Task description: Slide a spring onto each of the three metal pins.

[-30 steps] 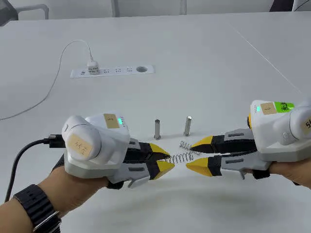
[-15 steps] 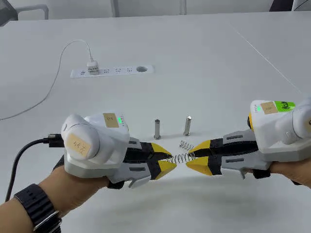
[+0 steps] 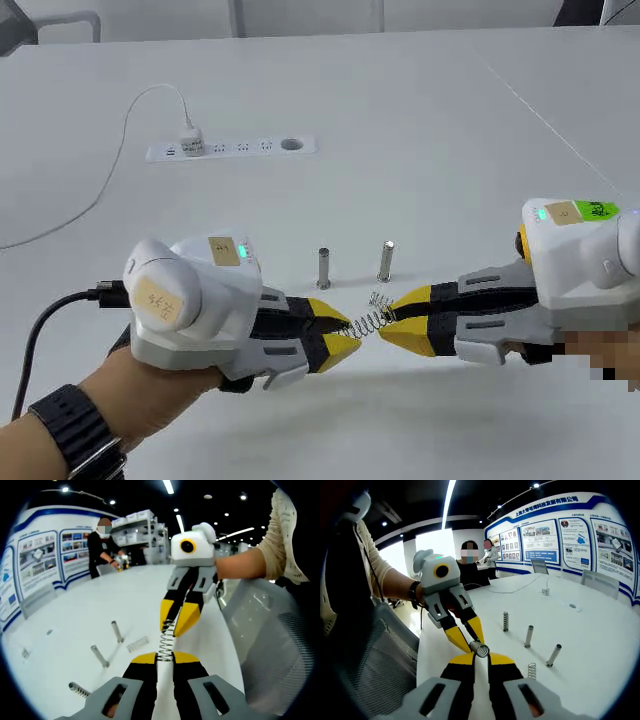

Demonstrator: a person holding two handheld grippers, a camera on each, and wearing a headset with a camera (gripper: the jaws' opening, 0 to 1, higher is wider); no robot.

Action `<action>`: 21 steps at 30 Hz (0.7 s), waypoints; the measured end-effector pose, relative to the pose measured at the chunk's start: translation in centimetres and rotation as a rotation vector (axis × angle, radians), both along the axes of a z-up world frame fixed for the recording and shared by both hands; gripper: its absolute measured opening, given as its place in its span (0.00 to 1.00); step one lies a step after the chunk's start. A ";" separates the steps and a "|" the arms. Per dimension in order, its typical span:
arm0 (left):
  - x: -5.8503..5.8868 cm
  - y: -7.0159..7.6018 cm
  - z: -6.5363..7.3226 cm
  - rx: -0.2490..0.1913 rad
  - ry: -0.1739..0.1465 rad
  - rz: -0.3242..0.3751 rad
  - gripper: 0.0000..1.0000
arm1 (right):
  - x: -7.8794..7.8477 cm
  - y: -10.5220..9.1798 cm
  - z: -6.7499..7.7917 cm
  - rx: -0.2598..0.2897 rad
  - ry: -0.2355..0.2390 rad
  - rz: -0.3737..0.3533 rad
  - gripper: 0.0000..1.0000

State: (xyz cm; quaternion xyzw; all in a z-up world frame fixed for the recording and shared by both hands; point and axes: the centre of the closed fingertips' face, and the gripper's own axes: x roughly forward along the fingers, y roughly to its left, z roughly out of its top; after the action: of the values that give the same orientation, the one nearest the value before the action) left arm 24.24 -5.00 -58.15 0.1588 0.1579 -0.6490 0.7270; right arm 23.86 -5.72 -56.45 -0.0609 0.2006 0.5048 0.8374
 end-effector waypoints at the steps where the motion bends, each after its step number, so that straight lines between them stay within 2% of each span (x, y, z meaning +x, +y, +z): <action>1: 0.0 0.0 0.0 -0.002 0.000 0.001 0.10 | 0.1 0.0 0.2 0.010 0.001 -0.002 0.11; 14: -0.3 -0.1 0.1 -0.012 0.005 0.003 0.09 | 0.6 0.3 1.4 0.072 -0.001 -0.022 0.13; 16: -0.1 -0.2 0.1 -0.016 0.008 0.011 0.09 | 0.7 0.4 1.4 0.064 -0.014 -0.023 0.13; 21: -0.1 -0.2 0.1 -0.021 0.012 0.016 0.09 | 0.6 0.6 1.7 0.087 -0.002 -0.025 0.13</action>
State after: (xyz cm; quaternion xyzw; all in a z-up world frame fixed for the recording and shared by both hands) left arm 24.18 -5.15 -58.02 0.1462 0.1567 -0.6459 0.7327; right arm 24.49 -5.16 -54.74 -0.0223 0.1782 0.5025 0.8457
